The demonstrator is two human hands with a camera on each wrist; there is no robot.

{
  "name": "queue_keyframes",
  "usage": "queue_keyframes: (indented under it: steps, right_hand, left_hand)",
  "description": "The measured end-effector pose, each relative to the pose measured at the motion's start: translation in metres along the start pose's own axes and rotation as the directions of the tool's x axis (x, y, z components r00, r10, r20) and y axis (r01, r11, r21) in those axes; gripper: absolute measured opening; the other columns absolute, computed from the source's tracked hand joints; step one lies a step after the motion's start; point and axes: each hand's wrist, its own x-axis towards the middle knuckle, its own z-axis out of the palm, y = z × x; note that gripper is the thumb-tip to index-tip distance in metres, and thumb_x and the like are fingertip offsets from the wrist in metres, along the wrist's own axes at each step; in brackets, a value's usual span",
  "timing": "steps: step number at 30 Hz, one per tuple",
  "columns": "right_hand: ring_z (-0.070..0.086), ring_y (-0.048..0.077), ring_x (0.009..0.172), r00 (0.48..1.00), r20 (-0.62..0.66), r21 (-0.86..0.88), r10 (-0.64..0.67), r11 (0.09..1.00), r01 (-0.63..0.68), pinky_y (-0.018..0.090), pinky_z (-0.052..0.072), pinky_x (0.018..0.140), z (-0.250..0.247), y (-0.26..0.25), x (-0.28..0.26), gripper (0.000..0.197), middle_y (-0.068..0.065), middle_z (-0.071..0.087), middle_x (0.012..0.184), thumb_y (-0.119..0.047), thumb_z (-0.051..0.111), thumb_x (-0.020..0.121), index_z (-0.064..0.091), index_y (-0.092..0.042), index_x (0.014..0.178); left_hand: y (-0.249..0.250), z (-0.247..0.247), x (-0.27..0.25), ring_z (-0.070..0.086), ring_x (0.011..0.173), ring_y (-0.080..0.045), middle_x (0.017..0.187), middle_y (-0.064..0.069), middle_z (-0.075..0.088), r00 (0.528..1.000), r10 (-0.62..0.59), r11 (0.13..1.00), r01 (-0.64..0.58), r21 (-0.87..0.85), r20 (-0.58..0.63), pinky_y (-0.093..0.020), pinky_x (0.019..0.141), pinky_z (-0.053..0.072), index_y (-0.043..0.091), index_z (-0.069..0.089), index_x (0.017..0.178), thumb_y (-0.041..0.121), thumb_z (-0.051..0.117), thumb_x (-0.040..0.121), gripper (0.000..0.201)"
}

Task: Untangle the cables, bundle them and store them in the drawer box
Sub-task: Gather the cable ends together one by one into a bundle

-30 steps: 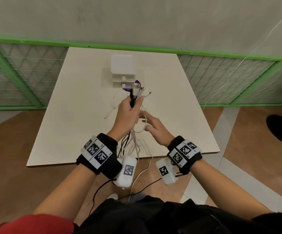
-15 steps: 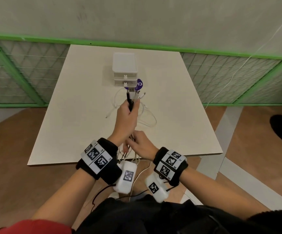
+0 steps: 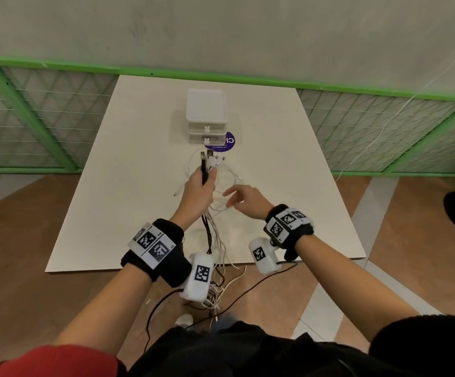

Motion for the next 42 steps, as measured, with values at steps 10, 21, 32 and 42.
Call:
queue_keyframes:
  steps: [10,21,32,42]
  right_hand:
    - [0.049,0.034,0.114,0.883,-0.423,-0.032,0.204,0.970,-0.239,0.037,0.039,0.096,0.013,0.048,0.064,0.033,0.021,0.053,0.122,-0.001,0.045,0.090,0.054,-0.001,0.121]
    - [0.060,0.036,0.094,0.881,-0.252,-0.055,0.400,0.903,-0.426,0.036,0.046,0.076,0.023,0.064,0.088,0.020,0.020,0.063,0.103,-0.013,0.050,0.089,0.059,0.001,0.100]
    - [0.054,0.015,0.055,0.959,0.115,-0.092,0.259,0.964,-0.250,0.025,0.044,0.059,0.006,0.069,0.055,0.032,0.003,0.061,0.064,-0.034,0.054,0.091,0.064,-0.012,0.070]
    - [0.054,0.030,0.099,0.969,-0.047,-0.184,0.241,0.952,-0.246,0.029,0.040,0.078,0.027,0.069,0.089,0.030,0.015,0.053,0.109,-0.021,0.064,0.081,0.059,-0.009,0.109]
  left_hand:
    - [-0.006,-0.019,0.025,0.028,0.037,-0.003,0.057,0.003,0.031,0.998,-0.003,1.000,0.002,-0.018,-0.062,-0.017,0.042,0.030,0.019,0.033,0.070,0.025,0.040,0.099,0.031]
    - [0.000,-0.005,0.041,0.027,0.039,-0.002,0.056,0.005,0.029,1.000,-0.002,0.998,0.003,-0.067,0.020,-0.016,0.041,0.028,0.021,0.034,0.069,0.024,0.040,0.100,0.031]
    - [-0.010,-0.025,0.058,0.028,0.034,-0.004,0.046,0.011,0.031,0.989,-0.089,0.991,0.076,-0.113,-0.118,-0.013,0.037,0.029,0.020,0.034,0.068,0.025,0.039,0.100,0.033]
    - [-0.009,-0.025,0.051,0.024,0.037,-0.003,0.052,0.007,0.025,0.991,-0.064,0.991,0.049,-0.123,-0.119,-0.014,0.038,0.027,0.018,0.032,0.068,0.025,0.040,0.100,0.034]
